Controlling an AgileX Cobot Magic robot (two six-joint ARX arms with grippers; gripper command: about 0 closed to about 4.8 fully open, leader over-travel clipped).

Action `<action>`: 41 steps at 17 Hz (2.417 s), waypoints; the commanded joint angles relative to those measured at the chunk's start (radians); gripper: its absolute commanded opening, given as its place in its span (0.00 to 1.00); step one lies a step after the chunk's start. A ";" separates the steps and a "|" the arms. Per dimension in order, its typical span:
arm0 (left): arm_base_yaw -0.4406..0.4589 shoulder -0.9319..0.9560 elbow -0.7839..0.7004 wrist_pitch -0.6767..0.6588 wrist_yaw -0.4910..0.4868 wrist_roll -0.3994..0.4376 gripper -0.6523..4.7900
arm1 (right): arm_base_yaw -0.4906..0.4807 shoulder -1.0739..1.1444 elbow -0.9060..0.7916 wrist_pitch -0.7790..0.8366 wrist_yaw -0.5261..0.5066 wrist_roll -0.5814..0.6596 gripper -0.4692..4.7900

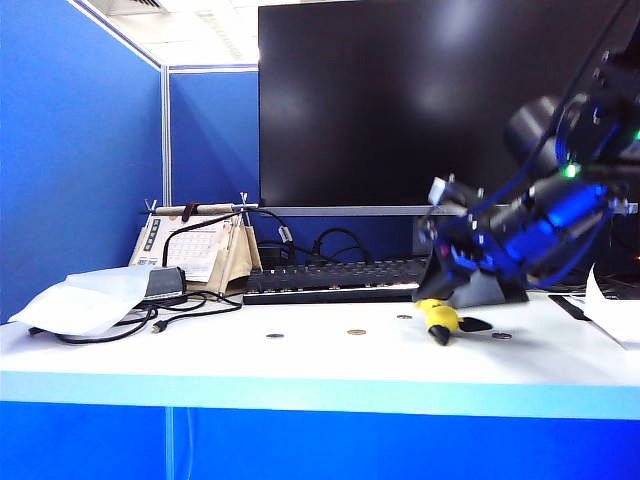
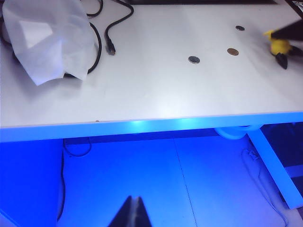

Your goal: Pick up the doll and place it on the similarly colored coin.

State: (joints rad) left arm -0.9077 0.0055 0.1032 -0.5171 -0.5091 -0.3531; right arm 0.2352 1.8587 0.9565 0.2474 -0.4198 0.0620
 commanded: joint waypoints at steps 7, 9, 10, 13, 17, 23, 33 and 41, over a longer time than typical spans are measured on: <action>0.001 0.000 0.002 -0.006 -0.003 0.002 0.11 | 0.001 -0.019 0.026 -0.068 0.006 -0.063 0.61; 0.001 0.000 0.002 -0.006 -0.003 0.002 0.11 | 0.001 -0.018 0.026 -0.087 0.040 -0.097 0.63; 0.001 0.000 0.002 -0.006 -0.003 0.002 0.11 | 0.001 -0.018 0.026 -0.092 0.041 -0.100 0.63; 0.001 0.000 0.002 -0.006 -0.003 0.002 0.11 | 0.001 -0.018 0.026 -0.125 0.084 -0.100 0.63; 0.001 0.000 0.002 -0.006 -0.003 0.002 0.11 | 0.001 -0.010 0.026 -0.167 0.107 -0.121 0.63; 0.001 0.000 0.002 -0.006 -0.003 0.002 0.11 | 0.002 -0.002 0.034 -0.175 0.114 -0.149 0.74; 0.001 0.000 0.002 -0.006 -0.003 0.002 0.11 | 0.006 0.006 0.046 -0.167 0.131 -0.148 0.60; 0.001 0.000 0.002 -0.006 -0.003 0.002 0.11 | 0.006 0.016 0.045 -0.183 0.129 -0.140 0.34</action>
State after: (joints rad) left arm -0.9077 0.0055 0.1032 -0.5171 -0.5091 -0.3527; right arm 0.2390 1.8755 0.9997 0.0647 -0.2882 -0.0795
